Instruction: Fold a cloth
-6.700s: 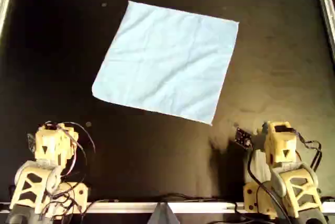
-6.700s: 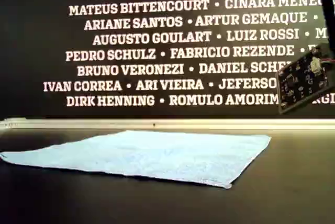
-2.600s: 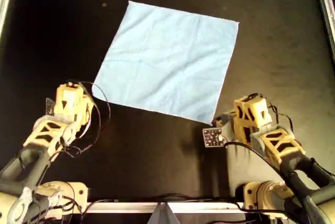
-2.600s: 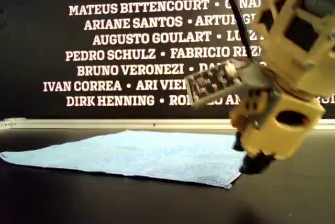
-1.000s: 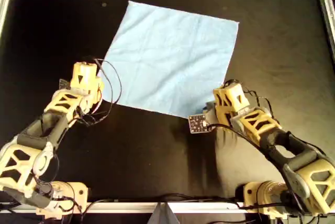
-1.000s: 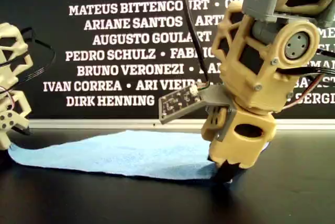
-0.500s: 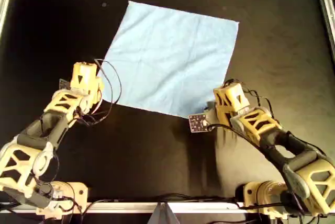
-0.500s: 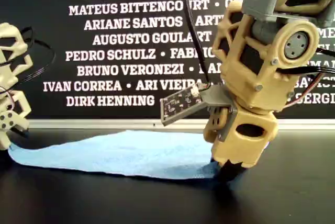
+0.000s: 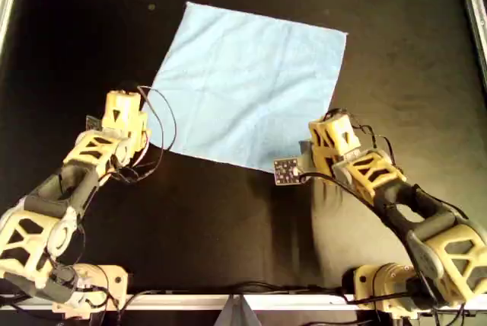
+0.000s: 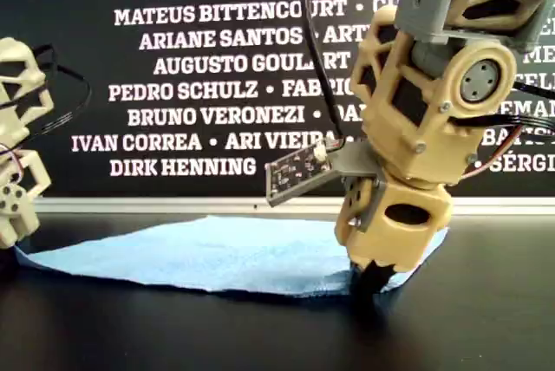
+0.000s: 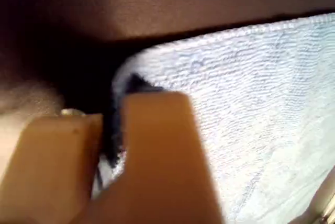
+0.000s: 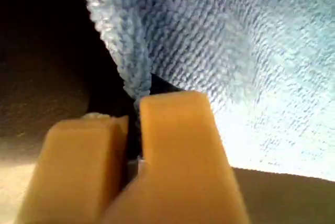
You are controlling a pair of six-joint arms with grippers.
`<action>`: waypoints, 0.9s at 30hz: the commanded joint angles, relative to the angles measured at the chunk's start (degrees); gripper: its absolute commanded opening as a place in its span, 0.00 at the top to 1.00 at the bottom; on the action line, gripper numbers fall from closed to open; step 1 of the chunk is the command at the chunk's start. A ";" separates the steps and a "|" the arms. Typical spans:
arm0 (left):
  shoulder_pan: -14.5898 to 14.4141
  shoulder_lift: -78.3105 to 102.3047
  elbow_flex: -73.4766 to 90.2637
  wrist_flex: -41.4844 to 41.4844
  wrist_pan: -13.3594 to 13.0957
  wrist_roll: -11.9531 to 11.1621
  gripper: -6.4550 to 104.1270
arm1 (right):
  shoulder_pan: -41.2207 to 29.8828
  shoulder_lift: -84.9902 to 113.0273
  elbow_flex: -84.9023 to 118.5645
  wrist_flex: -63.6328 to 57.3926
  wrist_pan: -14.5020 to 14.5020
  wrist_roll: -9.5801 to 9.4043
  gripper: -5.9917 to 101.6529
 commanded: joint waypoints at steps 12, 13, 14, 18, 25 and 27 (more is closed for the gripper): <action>-1.76 6.94 5.54 0.97 0.35 0.53 0.95 | -0.53 1.23 -0.18 -0.53 0.35 -1.23 0.95; -2.37 8.44 7.03 0.97 0.35 0.53 0.95 | -0.62 1.23 0.18 -0.53 0.70 -1.23 0.95; -3.16 10.46 8.70 0.97 0.35 0.53 0.95 | -0.62 1.32 0.79 -0.53 0.79 -1.23 0.96; -6.68 19.78 15.56 0.97 0.35 0.35 0.95 | -0.62 5.98 4.83 -0.44 0.88 -1.41 0.96; -8.44 29.62 21.97 0.97 0.35 0.00 0.95 | -2.99 19.07 11.95 -0.44 1.05 -1.49 0.96; -8.53 30.32 24.08 1.05 0.35 0.00 0.95 | -4.13 20.48 13.01 -0.44 1.05 -1.49 0.96</action>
